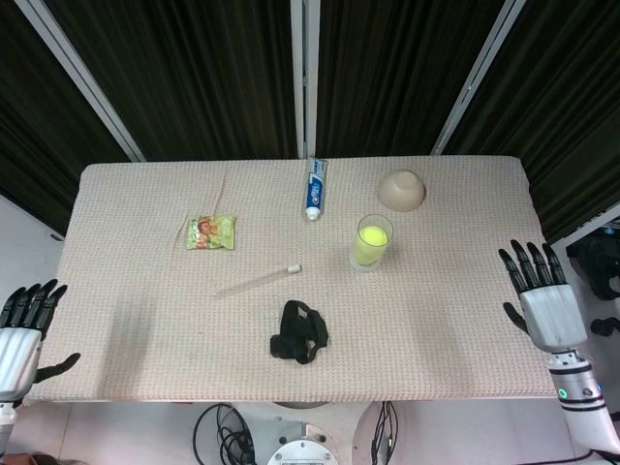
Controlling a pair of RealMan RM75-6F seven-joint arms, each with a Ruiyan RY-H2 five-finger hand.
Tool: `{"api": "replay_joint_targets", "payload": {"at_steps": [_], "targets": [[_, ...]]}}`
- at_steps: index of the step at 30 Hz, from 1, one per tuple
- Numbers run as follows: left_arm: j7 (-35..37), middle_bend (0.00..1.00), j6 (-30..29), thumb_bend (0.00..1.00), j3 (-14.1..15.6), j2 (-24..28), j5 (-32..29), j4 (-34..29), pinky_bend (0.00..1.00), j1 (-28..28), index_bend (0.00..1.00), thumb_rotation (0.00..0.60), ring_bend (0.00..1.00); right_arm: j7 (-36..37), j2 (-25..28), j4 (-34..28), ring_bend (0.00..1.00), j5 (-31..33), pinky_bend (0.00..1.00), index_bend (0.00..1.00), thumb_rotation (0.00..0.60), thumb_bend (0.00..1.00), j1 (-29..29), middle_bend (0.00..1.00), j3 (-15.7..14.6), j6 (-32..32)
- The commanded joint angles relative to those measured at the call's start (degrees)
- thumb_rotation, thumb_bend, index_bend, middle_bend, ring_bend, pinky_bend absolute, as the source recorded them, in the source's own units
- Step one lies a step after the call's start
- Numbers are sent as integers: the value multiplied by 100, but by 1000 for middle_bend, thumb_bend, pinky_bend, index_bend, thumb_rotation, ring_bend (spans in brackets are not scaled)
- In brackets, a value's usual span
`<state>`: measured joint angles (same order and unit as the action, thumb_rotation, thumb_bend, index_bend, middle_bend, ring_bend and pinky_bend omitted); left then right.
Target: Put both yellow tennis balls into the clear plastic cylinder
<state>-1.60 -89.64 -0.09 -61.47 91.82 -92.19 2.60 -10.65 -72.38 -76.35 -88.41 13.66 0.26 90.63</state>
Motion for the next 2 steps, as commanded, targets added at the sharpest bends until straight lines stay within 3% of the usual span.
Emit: {"api": "replay_joint_targets", "payload": {"at_steps": [1, 2], "targets": [[-14, 0, -16, 42, -8, -11, 3, 14, 0, -4, 12, 600, 0, 130, 158, -14, 0, -51, 0, 0, 600, 128, -220, 0, -162, 123], [-14, 0, -15, 42, -12, -12, -5, 16, 0, -4, 12, 600, 0, 129, 176, -41, 0, -68, 0, 0, 600, 128, -257, 0, -172, 144]]}}
